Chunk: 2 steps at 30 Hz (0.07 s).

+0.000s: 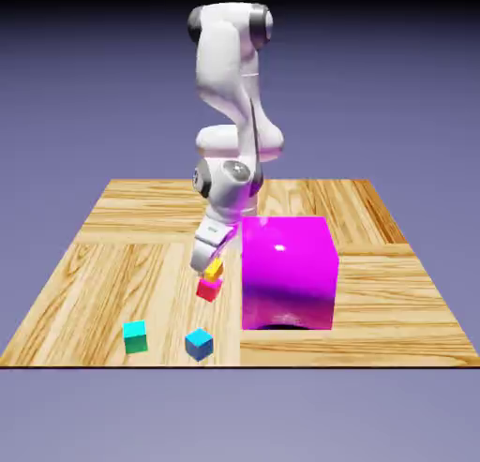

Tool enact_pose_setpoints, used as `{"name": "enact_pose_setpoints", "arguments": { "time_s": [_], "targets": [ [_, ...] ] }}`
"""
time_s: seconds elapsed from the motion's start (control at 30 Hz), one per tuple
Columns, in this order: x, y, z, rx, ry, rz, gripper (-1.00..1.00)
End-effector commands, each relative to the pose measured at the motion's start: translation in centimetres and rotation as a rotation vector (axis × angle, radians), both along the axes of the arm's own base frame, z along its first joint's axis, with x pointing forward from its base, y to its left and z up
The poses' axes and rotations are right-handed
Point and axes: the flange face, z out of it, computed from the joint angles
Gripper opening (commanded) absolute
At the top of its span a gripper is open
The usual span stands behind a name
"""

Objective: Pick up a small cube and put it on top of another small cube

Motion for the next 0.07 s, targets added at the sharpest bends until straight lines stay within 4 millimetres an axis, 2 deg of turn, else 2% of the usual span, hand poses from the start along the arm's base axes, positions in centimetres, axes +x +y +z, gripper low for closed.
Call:
{"name": "enact_pose_setpoints", "arguments": {
  "time_s": [0.0, 0.03],
  "targets": [
    [-0.07, 0.18, 0.78, 0.004, 0.001, 0.001, 1.0],
    [-0.12, 0.28, 1.21, 0.006, 0.002, 0.001, 1.0]
  ]
}}
